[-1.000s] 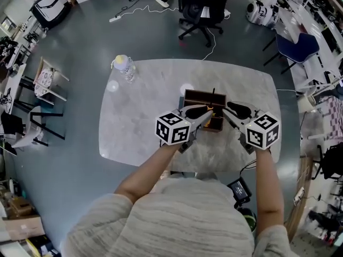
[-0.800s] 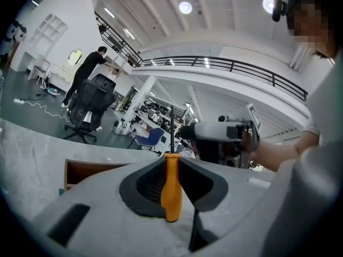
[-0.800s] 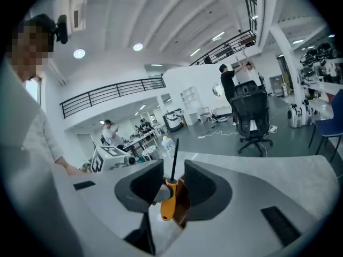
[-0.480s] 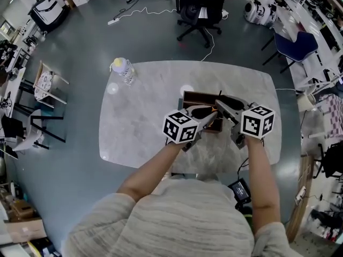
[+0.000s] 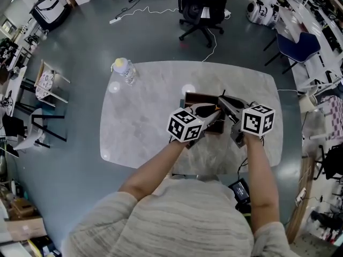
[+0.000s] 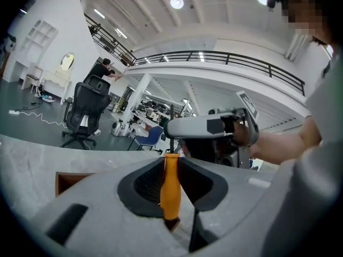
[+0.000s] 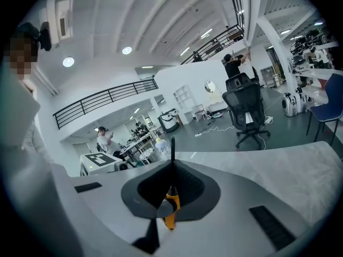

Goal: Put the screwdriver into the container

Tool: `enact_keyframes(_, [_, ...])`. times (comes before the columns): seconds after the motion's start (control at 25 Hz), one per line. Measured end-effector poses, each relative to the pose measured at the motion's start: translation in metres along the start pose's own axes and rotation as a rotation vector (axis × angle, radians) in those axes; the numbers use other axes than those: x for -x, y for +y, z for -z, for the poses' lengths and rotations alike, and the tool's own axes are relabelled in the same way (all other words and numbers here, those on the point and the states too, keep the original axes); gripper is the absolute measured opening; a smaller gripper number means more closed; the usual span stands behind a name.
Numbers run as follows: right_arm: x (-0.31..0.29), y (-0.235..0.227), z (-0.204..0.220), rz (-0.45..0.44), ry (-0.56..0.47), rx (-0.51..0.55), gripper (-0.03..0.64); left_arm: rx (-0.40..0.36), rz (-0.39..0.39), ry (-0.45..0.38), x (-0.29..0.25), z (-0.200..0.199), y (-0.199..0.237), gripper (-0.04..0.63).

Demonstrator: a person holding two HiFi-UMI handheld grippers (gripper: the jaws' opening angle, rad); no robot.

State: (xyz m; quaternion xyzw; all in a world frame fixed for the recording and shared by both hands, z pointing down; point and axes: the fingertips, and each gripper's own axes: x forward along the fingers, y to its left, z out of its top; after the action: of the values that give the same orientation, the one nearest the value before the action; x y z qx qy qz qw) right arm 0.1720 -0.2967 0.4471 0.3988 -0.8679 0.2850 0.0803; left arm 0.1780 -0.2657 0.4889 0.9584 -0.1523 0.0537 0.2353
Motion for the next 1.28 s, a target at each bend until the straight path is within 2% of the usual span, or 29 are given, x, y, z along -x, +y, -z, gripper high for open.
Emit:
enact_keyframes(0.08, [0.001,-0.003,-0.004,0.020,-0.012,0.016,0.014,-0.009,0.007,-0.008,0.000,-0.002,0.001,0.099])
enact_keyframes(0.16, [0.004,-0.009,-0.008,0.046,-0.036,0.024,0.014,-0.010,0.002,-0.013,0.002,-0.003,0.004,0.223])
enact_keyframes(0.2, [0.007,-0.013,-0.010,0.061,-0.053,0.022,0.015,-0.008,-0.006,-0.017,0.003,-0.003,0.006,0.235])
enact_keyframes(0.4, [0.017,-0.036,-0.009,0.166,-0.118,0.049,0.014,0.013,-0.042,-0.051,0.021,-0.002,0.010,0.236])
enact_keyframes(0.6, [0.023,-0.050,0.002,0.297,-0.170,0.143,0.014,0.058,-0.081,-0.088,0.043,0.000,0.018,0.233])
enact_keyframes(0.76, [0.024,-0.054,0.018,0.365,-0.197,0.214,0.014,0.088,-0.087,-0.111,0.050,0.000,0.019,0.200])
enact_keyframes(0.88, [0.022,-0.047,0.022,0.362,-0.214,0.216,0.015,0.083,-0.087,-0.118,0.055,-0.001,0.018,0.175])
enact_keyframes(1.04, [0.022,-0.027,0.022,0.290,-0.218,0.186,0.014,0.085,-0.090,-0.127,0.061,-0.004,0.018,0.161])
enact_keyframes(1.28, [0.020,-0.033,0.055,0.278,-0.172,0.081,0.014,0.097,-0.091,-0.138,0.067,-0.003,0.016,0.158])
